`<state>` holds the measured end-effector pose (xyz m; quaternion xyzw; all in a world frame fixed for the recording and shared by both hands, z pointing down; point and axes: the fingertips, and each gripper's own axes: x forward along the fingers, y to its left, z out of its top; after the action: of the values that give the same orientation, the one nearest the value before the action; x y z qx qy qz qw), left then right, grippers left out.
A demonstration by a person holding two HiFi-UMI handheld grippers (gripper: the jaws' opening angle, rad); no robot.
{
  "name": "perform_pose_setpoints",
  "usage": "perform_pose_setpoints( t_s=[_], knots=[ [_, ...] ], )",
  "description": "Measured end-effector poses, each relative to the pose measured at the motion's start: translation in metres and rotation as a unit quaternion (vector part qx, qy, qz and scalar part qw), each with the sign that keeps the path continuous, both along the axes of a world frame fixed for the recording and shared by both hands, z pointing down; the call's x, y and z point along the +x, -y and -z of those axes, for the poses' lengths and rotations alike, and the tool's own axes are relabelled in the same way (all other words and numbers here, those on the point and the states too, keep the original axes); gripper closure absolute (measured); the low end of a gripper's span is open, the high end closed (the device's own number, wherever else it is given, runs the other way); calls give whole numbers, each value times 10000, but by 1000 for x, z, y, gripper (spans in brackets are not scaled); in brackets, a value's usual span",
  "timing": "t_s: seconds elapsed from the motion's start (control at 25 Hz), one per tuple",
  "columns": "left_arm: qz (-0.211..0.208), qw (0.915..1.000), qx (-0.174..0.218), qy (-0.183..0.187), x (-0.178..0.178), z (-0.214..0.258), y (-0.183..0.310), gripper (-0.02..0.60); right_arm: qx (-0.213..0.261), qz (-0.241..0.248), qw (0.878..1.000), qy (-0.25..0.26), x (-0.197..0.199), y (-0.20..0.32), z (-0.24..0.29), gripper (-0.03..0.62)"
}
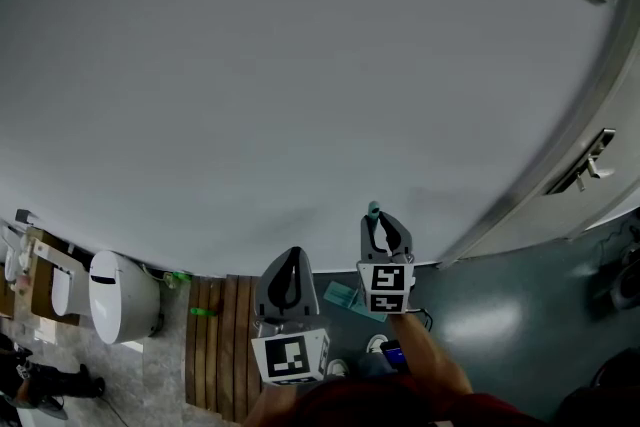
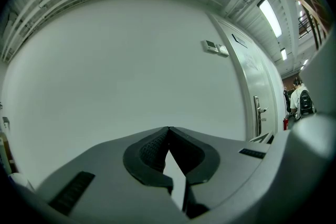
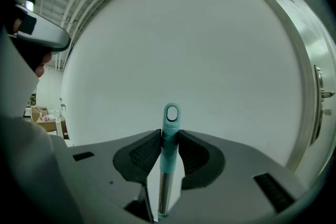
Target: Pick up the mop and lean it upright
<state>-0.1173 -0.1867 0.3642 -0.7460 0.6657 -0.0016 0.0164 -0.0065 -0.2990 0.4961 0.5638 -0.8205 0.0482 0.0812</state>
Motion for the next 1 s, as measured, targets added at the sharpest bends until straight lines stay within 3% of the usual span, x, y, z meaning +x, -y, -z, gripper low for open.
perform_pose_setpoints(
  t_s=[0.52, 0.72, 1.0],
  knots=[
    [-77, 9999, 18, -69, 0, -4, -1, 568, 252, 80, 9996, -41, -8, -62, 5, 480],
    [-88, 9999, -5, 82, -1, -7, 0, 568, 299, 118, 9995, -68, -11, -69, 6, 480],
    [-107, 9999, 15, -85, -1, -3, 1, 568, 274, 76, 9996, -72, -10, -68, 6, 480]
  ],
)
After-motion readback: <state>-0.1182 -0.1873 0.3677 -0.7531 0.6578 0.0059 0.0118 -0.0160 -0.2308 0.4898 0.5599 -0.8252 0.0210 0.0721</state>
